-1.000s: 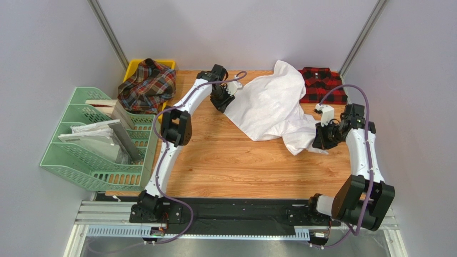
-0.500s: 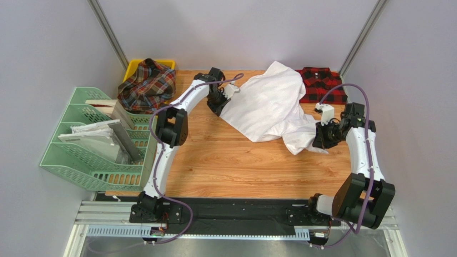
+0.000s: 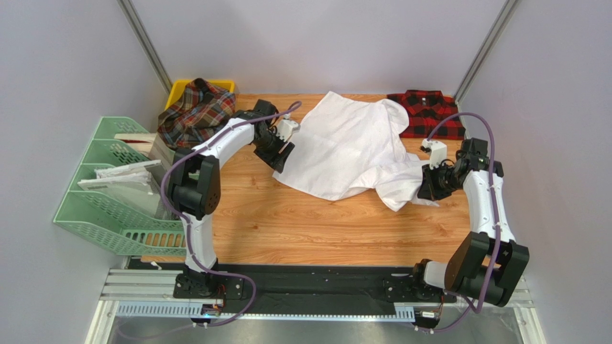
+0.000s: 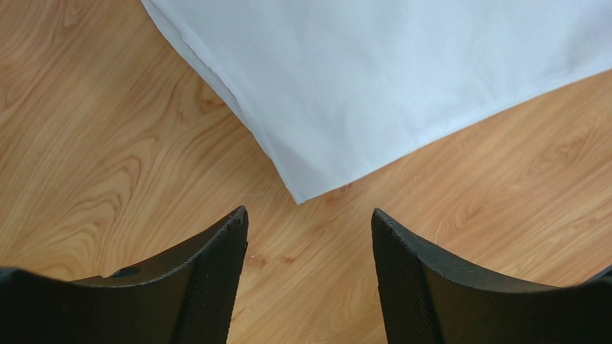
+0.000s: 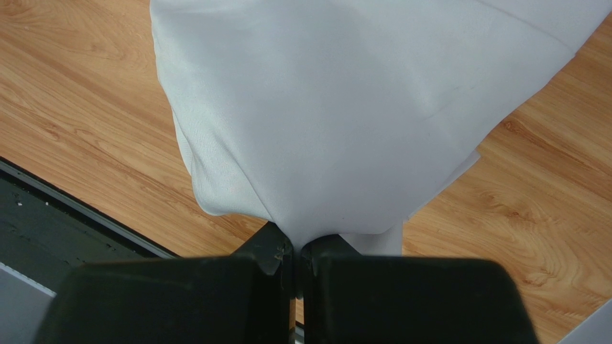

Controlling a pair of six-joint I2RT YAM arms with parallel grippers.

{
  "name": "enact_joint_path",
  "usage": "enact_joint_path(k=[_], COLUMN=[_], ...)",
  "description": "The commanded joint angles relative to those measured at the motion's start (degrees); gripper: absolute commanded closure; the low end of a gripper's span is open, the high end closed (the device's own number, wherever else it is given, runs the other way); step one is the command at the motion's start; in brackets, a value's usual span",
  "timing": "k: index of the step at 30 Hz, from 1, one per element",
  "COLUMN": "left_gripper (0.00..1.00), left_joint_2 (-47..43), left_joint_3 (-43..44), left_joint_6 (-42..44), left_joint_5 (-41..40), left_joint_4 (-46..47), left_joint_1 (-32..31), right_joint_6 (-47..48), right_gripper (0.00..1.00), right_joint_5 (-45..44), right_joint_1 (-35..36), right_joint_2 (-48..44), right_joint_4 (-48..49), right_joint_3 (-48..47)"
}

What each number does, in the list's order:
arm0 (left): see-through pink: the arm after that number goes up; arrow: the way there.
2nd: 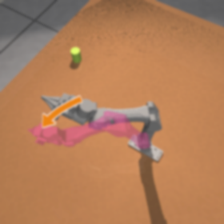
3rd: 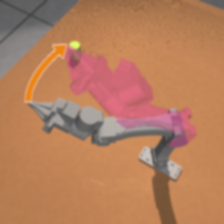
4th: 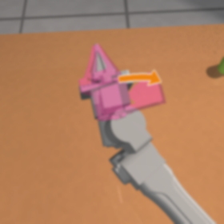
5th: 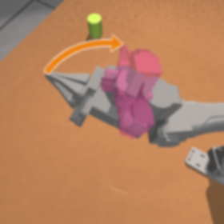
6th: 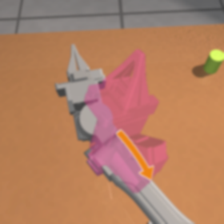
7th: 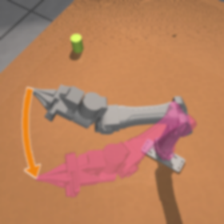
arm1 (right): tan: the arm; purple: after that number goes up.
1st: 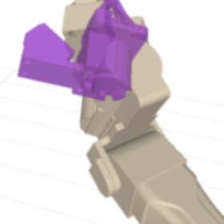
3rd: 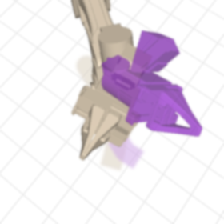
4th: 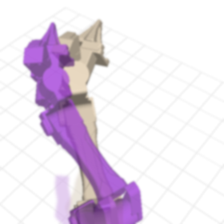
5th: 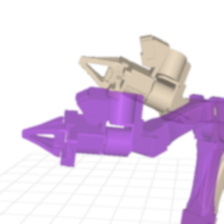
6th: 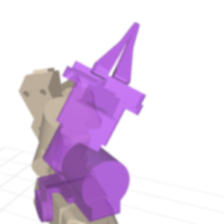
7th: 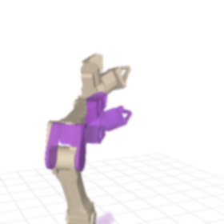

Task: Fold and stack the long sleeve shirts
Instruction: Flatten the shirt out

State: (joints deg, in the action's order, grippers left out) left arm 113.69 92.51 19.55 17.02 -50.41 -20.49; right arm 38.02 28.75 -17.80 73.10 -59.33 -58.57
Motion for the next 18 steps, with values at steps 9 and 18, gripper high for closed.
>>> enact_joint_path(k=[9,18], left_gripper=[0.26,1.0], left_joint_2=[10.4,12.8], left_joint_3=[5.0,20.0], left_joint_6=[-7.9,-12.2], left_joint_5=[-5.5,8.1], left_joint_4=[1.5,-1.3], left_joint_1=[-2.7,5.6], right_joint_6=[0.0,-11.5], right_gripper=[1.0,1.0], right_joint_5=[1.5,-0.9], right_joint_1=[0.1,1.9], right_joint_2=[-0.2,6.9], right_joint_4=[0.1,14.7], right_joint_3=[-1.5,-9.2])
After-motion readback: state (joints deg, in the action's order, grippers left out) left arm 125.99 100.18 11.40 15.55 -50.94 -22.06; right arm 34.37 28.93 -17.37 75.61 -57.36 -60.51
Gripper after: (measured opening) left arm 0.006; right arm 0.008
